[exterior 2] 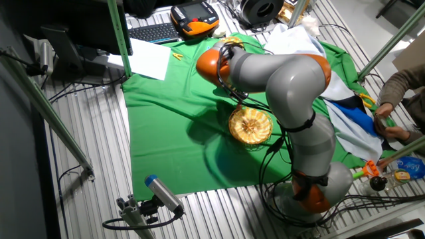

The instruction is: Use a clamp

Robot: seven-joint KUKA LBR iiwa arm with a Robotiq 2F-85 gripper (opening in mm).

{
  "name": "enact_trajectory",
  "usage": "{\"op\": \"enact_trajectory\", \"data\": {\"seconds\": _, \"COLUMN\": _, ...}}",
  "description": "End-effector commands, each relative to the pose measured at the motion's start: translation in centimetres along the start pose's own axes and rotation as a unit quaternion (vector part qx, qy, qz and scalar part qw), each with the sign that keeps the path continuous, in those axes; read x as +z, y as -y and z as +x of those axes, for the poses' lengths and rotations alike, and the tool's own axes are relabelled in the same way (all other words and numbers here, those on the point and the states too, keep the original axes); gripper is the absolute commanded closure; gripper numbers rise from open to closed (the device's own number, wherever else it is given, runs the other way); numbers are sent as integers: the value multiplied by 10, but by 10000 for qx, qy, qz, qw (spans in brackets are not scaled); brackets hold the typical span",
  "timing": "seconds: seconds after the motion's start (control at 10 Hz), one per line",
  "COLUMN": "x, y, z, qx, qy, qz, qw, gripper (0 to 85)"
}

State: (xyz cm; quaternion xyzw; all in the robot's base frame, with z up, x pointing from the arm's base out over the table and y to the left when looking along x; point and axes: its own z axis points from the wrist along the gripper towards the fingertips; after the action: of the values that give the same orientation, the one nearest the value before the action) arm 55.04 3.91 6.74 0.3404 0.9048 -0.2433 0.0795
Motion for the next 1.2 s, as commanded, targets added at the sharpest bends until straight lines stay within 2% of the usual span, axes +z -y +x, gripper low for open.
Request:
{"op": "enact_trajectory", "data": {"seconds": 0.0, "x": 0, "y": 0, "z": -1, "qx": 10, "qy": 40, "qz": 44, "qw": 10000, "gripper": 850}}
{"op": "enact_trajectory", "data": {"seconds": 0.2, "x": -1, "y": 1, "z": 0, "qx": -127, "qy": -4, "qz": 112, "qw": 9999, "gripper": 850}}
{"op": "enact_trajectory", "data": {"seconds": 0.4, "x": -2, "y": 2, "z": 1, "qx": -292, "qy": 56, "qz": 357, "qw": 9989, "gripper": 850}}
{"op": "enact_trajectory", "data": {"seconds": 0.5, "x": -2, "y": 3, "z": 2, "qx": -335, "qy": 182, "qz": 540, "qw": 9978, "gripper": 850}}
{"op": "enact_trajectory", "data": {"seconds": 0.9, "x": -1, "y": 2, "z": 1, "qx": 19, "qy": 175, "qz": 656, "qw": 9977, "gripper": 850}}
{"op": "enact_trajectory", "data": {"seconds": 1.1, "x": -2, "y": 2, "z": 0, "qx": 163, "qy": 282, "qz": 740, "qw": 9967, "gripper": 850}}
